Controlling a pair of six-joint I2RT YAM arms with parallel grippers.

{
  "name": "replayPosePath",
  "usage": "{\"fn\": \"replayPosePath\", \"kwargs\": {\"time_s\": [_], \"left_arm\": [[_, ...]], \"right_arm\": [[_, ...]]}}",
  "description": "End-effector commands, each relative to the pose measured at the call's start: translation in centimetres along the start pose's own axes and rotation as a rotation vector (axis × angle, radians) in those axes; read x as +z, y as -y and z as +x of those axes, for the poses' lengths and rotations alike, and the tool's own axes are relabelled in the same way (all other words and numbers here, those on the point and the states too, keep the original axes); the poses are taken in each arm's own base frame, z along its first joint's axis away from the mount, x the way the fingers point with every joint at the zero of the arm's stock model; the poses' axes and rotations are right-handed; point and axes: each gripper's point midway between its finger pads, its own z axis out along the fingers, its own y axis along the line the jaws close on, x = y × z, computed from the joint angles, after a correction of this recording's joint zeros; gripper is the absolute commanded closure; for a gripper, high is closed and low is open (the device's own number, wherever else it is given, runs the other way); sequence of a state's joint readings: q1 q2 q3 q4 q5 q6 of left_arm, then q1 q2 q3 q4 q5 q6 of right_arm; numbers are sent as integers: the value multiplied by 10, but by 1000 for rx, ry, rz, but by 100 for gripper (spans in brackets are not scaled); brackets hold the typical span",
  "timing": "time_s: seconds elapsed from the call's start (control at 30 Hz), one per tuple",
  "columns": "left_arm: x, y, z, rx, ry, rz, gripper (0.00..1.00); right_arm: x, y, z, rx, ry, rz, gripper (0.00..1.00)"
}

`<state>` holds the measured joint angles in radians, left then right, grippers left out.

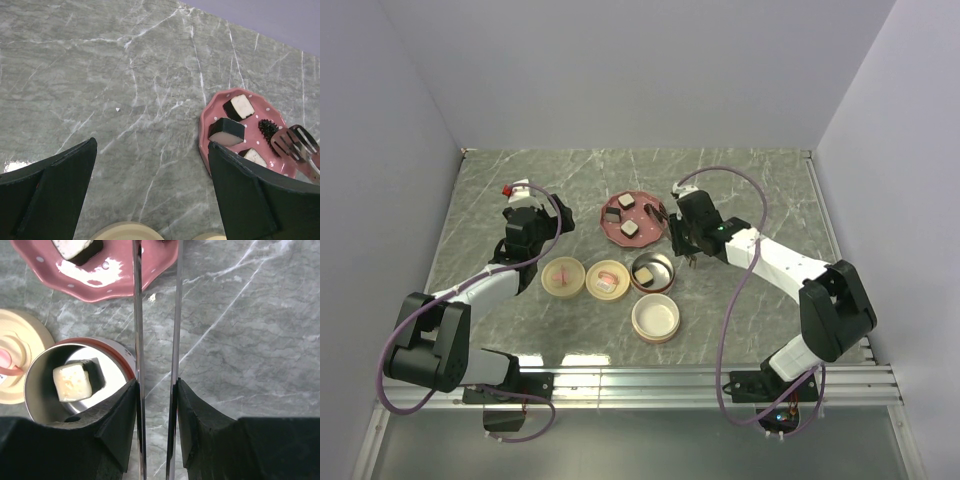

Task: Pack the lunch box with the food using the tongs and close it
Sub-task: Pick up the food using the clamp

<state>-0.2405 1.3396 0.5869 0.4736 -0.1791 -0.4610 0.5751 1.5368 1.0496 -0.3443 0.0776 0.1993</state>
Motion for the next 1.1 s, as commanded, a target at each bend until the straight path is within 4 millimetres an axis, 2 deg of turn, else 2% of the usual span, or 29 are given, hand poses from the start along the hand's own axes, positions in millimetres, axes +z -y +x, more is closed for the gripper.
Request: {"fn": "replayPosePath", "kwargs": {"time_s": [0.0, 0.2, 0.37, 0.47, 0.5, 0.6, 0.8, 0.93, 1.07], "left_arm": [[-3, 9, -15, -20, 50, 42, 0], [-3, 9, -15, -21, 52, 42, 0], [-4, 8, -15, -21, 53, 39, 1], [-4, 8, -16, -24, 54, 40, 0], [-5, 8, -16, -24, 56, 40, 0], [-4, 8, -15, -24, 52, 40, 0], [-4, 8, -15, -22, 52, 42, 1], [-4, 9, -15, -22, 53, 44, 0], [-4, 8, -15, -22, 52, 42, 1]], "right_arm": [[-8, -12, -20, -25, 45, -25, 57], [-5, -21, -15, -48, 25, -47, 57], [1, -20, -12, -50, 7, -31, 59], [6, -19, -9, -53, -10, -23, 68], [7, -20, -10, -52, -10, -23, 75], [7, -18, -9, -48, -6, -14, 85], [-6, -15, -22, -25, 64, -2, 92], [-26, -14, -34, -6, 136, -12, 93], [-39, -13, -35, 3, 168, -20, 95]]}}
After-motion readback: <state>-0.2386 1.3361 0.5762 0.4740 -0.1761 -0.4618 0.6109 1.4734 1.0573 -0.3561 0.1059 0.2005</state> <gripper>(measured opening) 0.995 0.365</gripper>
